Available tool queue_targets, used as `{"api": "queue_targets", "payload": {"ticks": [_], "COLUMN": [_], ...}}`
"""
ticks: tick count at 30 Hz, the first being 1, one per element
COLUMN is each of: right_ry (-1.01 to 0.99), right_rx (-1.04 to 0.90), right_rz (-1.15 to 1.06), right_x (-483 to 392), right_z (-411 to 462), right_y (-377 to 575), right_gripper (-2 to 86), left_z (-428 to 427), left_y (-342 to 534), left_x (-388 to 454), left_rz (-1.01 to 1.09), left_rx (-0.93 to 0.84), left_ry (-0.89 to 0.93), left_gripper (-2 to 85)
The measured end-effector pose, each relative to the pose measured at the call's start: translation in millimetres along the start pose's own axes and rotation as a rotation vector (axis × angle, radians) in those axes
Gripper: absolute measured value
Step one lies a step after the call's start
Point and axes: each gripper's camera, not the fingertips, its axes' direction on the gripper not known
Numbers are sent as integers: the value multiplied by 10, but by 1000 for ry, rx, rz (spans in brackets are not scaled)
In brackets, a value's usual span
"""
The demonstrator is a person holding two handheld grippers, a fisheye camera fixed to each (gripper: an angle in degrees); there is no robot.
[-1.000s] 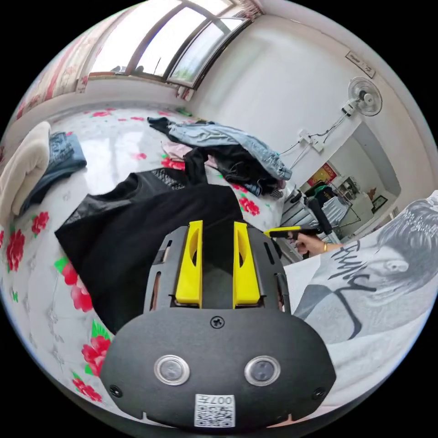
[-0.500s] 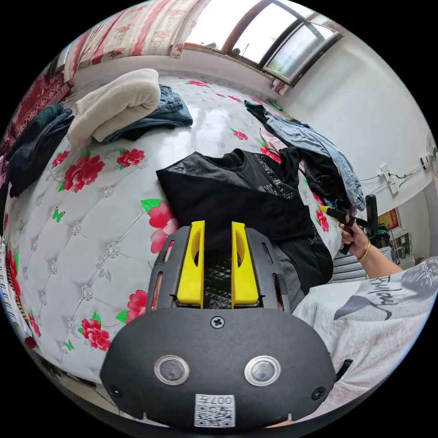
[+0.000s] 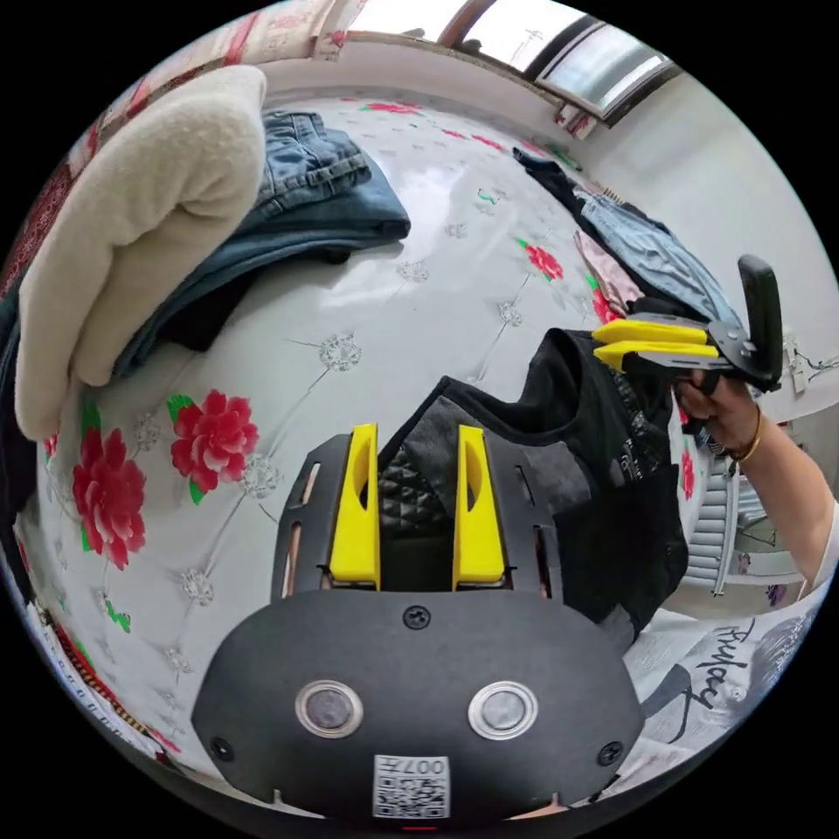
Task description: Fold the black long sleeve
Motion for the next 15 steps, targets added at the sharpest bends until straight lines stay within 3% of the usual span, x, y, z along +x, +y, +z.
{"api": "queue_targets", "payload": {"ticks": [3, 5, 9, 11, 15], "right_ry": [42, 247, 236, 127, 98], "right_rx": [-79, 39, 102, 124, 299], "right_rz": [-69, -128, 16, 117, 193], "right_x": [-213, -439, -437, -381, -261], "right_z": [537, 605, 581, 451, -191], "right_y": [-160, -43, -72, -99, 161], "right_gripper": [74, 79, 88, 90, 94], "left_z": [-21, -49, -161, -201, -558], "left_y": [65, 160, 421, 402, 437], "left_x": [43, -68, -727, -957, -1612], "left_rz": [118, 92, -107, -121, -182], "left_rx": [33, 40, 179, 189, 229], "left_ry": [-183, -295, -209, -183, -186], "left_gripper": [21, 10, 29, 46, 44]}}
